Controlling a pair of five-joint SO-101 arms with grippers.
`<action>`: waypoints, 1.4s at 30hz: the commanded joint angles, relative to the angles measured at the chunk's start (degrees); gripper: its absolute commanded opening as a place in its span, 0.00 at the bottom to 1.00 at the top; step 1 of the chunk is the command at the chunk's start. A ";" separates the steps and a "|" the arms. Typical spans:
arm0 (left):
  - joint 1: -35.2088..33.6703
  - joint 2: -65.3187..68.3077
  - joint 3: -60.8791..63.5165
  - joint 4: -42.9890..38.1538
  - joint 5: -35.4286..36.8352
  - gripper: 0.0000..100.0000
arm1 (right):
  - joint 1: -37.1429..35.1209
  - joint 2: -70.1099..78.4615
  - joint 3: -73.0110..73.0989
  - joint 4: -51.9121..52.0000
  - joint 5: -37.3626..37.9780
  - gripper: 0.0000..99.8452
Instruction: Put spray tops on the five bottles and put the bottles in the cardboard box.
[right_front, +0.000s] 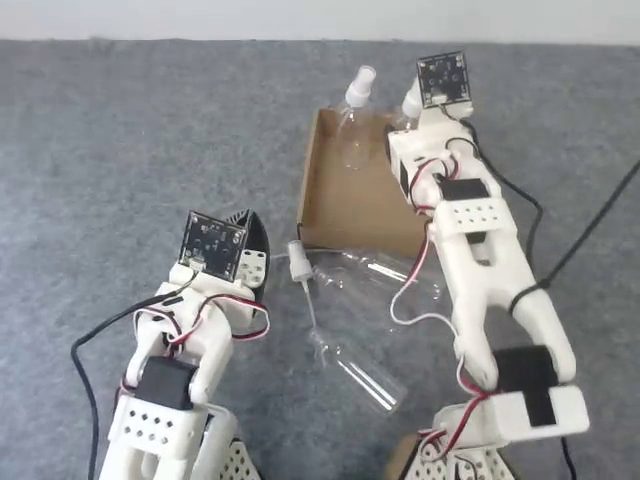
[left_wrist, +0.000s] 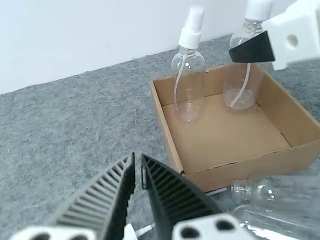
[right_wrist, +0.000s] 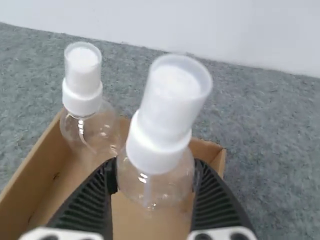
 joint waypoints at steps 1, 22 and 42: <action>-0.35 -1.41 -0.40 -1.49 0.79 0.01 | 1.36 3.03 -8.00 -1.71 -0.62 0.01; -0.35 -1.41 -0.40 -1.49 0.79 0.01 | 2.07 9.36 -10.29 -4.09 -0.70 0.01; -0.35 -1.41 -0.40 -1.49 0.79 0.01 | 1.27 12.09 -9.41 -4.62 -0.62 0.09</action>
